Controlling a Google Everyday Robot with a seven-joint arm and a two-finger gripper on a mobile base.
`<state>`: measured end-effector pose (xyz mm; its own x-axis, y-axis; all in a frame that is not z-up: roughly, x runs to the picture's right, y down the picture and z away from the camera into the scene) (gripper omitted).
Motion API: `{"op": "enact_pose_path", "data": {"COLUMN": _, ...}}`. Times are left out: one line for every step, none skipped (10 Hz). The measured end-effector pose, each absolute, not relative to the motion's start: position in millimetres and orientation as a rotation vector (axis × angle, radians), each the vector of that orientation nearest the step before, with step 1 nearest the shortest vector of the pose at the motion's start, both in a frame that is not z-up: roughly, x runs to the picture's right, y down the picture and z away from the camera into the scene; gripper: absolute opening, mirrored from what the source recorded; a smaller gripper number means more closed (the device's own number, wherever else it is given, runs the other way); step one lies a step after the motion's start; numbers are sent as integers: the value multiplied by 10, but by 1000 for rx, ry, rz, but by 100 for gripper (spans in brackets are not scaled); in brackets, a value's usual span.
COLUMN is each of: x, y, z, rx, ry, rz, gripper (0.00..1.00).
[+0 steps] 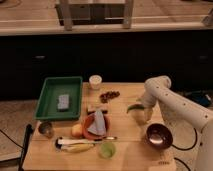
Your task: Place pepper in plastic cup
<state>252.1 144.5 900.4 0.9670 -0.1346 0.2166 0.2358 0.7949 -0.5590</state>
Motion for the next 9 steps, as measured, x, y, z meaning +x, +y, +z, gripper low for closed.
{"op": "enact_pose_path", "data": {"x": 2522, "y": 1441, "z": 9006, "rx": -620, "ry": -170, "rz": -203, "gripper": 80}}
{"op": "enact_pose_path", "data": {"x": 2524, "y": 1437, "z": 9005, "rx": -620, "ry": -170, "rz": -203, "gripper": 80}}
{"op": "enact_pose_path", "data": {"x": 2528, "y": 1439, "z": 9004, "rx": -620, "ry": -170, "rz": -204, "gripper": 80}}
{"op": "enact_pose_path", "data": {"x": 2529, "y": 1442, "z": 9003, "rx": -621, "ry": -170, "rz": -205, "gripper": 80}}
{"op": "enact_pose_path", "data": {"x": 2527, "y": 1441, "z": 9004, "rx": -621, "ry": -171, "rz": -208, "gripper": 80}}
{"op": "enact_pose_path", "data": {"x": 2521, "y": 1439, "z": 9005, "rx": -621, "ry": -171, "rz": -210, "gripper": 80}}
{"op": "enact_pose_path", "data": {"x": 2525, "y": 1437, "z": 9005, "rx": -620, "ry": -172, "rz": -212, "gripper": 80}}
{"op": "enact_pose_path", "data": {"x": 2525, "y": 1435, "z": 9005, "rx": -620, "ry": -172, "rz": -214, "gripper": 80}}
{"op": "enact_pose_path", "data": {"x": 2528, "y": 1432, "z": 9007, "rx": -620, "ry": -172, "rz": -215, "gripper": 80}}
